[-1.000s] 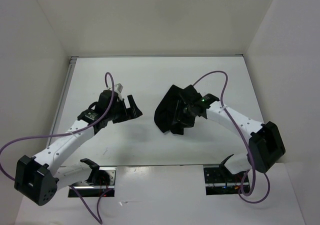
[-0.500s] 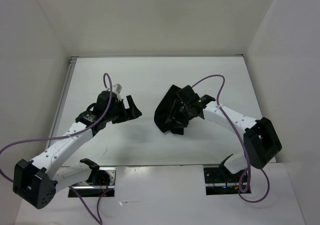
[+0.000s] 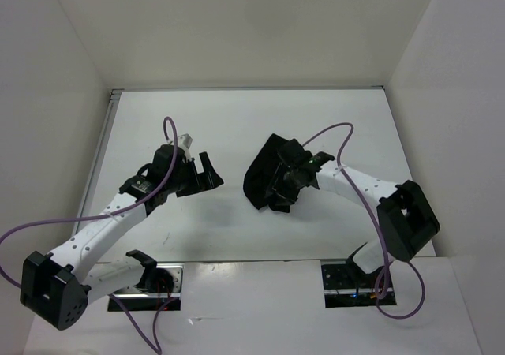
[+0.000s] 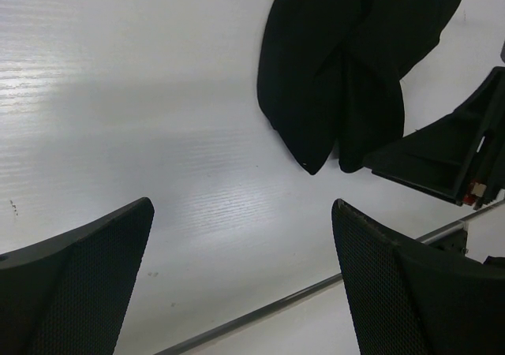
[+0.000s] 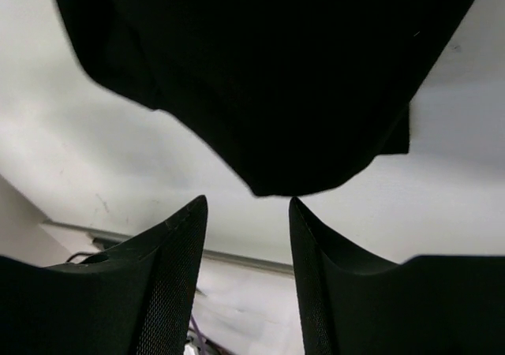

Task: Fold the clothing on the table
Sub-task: Grab the skirt from the pile

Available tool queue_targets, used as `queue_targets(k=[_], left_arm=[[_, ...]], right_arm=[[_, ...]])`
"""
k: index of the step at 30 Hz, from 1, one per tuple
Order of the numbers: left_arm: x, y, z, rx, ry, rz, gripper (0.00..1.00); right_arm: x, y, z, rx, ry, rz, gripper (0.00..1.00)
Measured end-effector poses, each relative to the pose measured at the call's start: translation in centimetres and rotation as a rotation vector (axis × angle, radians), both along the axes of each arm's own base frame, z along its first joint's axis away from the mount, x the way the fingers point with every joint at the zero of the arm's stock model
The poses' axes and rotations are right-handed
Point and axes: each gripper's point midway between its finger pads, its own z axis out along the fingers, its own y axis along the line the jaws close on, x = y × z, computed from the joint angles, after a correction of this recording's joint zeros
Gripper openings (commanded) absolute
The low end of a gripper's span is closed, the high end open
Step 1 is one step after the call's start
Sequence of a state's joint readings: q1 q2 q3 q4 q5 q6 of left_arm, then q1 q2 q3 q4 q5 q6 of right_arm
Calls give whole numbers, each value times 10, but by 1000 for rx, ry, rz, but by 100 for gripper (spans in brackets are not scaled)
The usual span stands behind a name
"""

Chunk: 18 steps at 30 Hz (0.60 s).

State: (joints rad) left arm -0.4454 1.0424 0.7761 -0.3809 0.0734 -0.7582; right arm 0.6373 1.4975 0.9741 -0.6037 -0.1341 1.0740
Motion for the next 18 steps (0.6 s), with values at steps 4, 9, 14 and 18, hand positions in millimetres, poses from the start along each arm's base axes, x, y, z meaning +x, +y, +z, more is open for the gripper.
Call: queue_targets(k=[4, 9, 14, 18], left_arm=[[0, 0, 0, 0, 1, 0, 100], [0, 0, 0, 0, 0, 0, 100], [0, 0, 1, -1, -3, 0, 100], [-1, 1, 0, -1, -2, 0, 100]], right_arm=[[2, -7, -18, -63, 16, -25, 50], [4, -11, -27, -124, -5, -41, 42], [16, -16, -25, -157, -54, -73, 18], [28, -18, -20, -178, -100, -95, 2]])
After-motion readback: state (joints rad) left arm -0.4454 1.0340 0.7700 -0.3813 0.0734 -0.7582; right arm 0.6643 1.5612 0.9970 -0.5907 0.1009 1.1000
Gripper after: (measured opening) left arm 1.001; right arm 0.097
